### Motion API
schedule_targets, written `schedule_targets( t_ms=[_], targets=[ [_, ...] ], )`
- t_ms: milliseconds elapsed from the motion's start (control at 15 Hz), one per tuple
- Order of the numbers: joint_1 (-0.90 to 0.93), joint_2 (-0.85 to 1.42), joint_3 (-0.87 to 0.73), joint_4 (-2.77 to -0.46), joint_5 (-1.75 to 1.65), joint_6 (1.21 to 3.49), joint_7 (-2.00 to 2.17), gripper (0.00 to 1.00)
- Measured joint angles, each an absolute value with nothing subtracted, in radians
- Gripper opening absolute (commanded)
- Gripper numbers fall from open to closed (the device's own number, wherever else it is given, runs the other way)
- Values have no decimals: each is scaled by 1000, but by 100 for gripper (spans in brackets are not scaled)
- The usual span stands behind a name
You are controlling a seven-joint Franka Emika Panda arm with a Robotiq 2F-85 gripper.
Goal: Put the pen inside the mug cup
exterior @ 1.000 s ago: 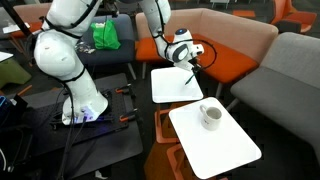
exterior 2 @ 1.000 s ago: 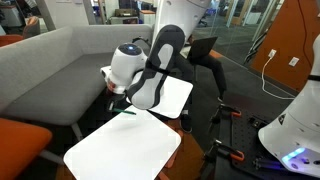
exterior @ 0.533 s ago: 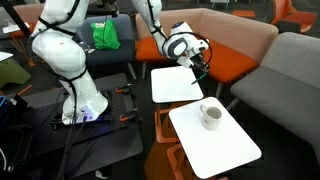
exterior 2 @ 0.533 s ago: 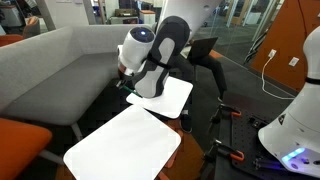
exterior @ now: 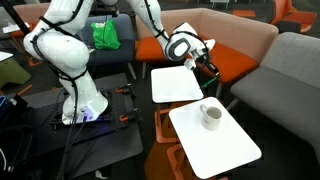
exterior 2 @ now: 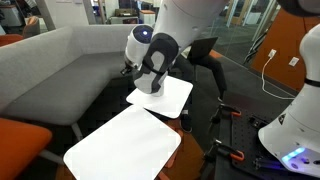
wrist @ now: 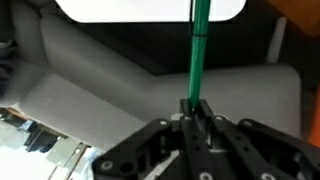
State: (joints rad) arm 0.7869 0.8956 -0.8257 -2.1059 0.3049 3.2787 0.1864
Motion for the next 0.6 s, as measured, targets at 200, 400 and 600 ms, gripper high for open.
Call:
schedule_targets(
  t_ms=[200,400,600],
  targets=[
    [898,976,-943,-2106,369,3273,244,3],
    [921,1010,-953,-2106,382,3271,282,3],
    [906,1013,-938,-2106,382,3271,284,11]
  ],
)
